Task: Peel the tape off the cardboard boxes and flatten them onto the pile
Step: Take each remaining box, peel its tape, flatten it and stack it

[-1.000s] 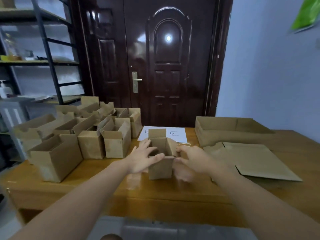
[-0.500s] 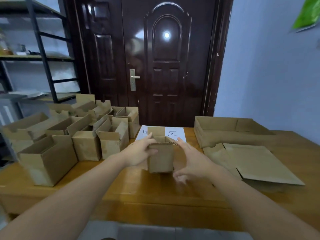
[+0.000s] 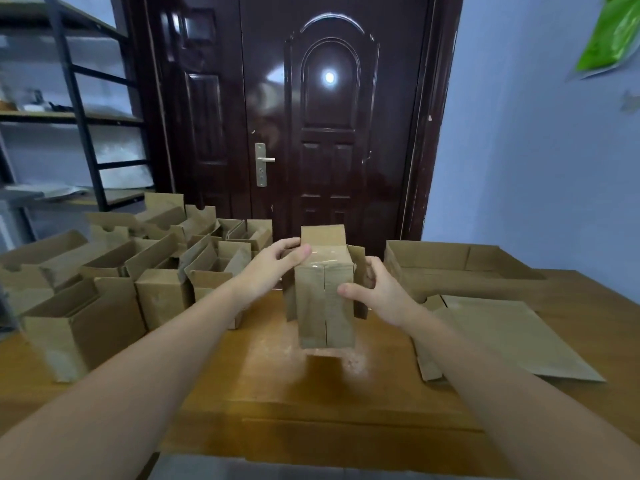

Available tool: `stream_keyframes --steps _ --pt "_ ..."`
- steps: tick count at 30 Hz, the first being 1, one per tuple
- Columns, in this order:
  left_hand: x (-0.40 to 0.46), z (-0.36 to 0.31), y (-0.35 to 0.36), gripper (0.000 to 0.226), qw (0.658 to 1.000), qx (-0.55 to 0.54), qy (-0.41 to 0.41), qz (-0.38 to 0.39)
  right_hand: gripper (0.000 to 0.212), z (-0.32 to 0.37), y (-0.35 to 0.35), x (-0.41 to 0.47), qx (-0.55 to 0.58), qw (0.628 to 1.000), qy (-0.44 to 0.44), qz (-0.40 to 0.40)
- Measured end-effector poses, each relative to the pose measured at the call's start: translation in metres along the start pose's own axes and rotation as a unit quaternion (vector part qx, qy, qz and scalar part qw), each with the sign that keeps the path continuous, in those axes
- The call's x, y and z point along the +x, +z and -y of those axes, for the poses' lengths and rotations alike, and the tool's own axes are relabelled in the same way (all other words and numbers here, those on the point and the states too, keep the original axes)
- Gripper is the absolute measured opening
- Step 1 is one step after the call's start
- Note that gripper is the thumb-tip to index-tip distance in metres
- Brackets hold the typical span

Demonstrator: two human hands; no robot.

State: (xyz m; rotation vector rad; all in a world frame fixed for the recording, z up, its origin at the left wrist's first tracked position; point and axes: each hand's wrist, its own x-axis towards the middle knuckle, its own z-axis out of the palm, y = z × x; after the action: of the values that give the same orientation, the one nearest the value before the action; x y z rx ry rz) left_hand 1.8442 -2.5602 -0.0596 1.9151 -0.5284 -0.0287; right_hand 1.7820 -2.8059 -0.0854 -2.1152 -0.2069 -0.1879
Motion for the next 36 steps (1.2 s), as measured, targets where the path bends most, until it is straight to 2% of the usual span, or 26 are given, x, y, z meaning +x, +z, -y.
stream_keyframes --steps 2,3,5,8,11,14,17,20,22,25,28,30,33,36 --pt "0.001 0.006 -0.003 0.104 0.995 -0.087 -0.043 0.023 0.086 0.005 0.001 0.005 0.058 0.997 0.048 -0.011" --pt "0.002 0.009 -0.004 0.099 0.992 -0.102 -0.056 0.043 0.079 0.006 0.002 0.008 0.089 0.993 0.074 -0.017" --pt "0.001 0.01 -0.001 0.079 0.992 -0.068 -0.07 0.075 0.064 0.005 0.003 0.011 0.132 0.984 0.124 0.002" --pt "-0.007 0.01 0.012 0.065 0.991 -0.003 -0.101 0.086 0.074 -0.002 0.009 0.015 0.114 0.975 0.186 0.04" --pt "-0.011 0.017 0.024 0.065 0.985 0.068 -0.124 0.1 0.079 -0.008 0.013 0.015 0.093 0.965 0.244 0.039" --pt "-0.015 0.02 0.035 0.072 0.974 0.159 -0.131 0.097 0.082 -0.014 0.019 0.014 0.081 0.956 0.278 0.037" --pt "-0.019 0.021 0.043 0.087 0.961 0.205 -0.111 0.152 0.098 -0.022 0.025 0.019 0.075 0.947 0.311 0.015" --pt "-0.022 0.03 0.046 0.102 0.961 0.176 -0.114 0.181 0.103 -0.023 0.026 0.021 0.078 0.942 0.325 0.013" --pt "-0.025 0.031 0.047 0.105 0.974 0.101 -0.117 0.168 0.1 -0.018 0.026 0.018 0.109 0.937 0.333 0.016" --pt "-0.029 0.025 0.045 0.099 0.988 0.016 -0.098 0.12 0.089 -0.014 0.022 0.019 0.162 0.924 0.344 0.027" --pt "-0.025 0.016 0.041 0.086 0.991 -0.012 -0.089 0.096 0.103 -0.014 0.021 0.022 0.234 0.898 0.368 0.054" --pt "-0.02 0.015 0.04 0.087 0.992 -0.02 -0.074 0.102 0.106 -0.016 0.021 0.026 0.259 0.887 0.378 0.06" --pt "-0.018 0.02 0.039 0.102 0.99 0.011 -0.047 0.131 0.106 -0.019 0.021 0.027 0.254 0.886 0.384 0.057" --pt "-0.021 0.034 0.042 0.107 0.99 0.052 -0.022 0.131 0.092 -0.018 0.023 0.025 0.223 0.901 0.369 0.049"
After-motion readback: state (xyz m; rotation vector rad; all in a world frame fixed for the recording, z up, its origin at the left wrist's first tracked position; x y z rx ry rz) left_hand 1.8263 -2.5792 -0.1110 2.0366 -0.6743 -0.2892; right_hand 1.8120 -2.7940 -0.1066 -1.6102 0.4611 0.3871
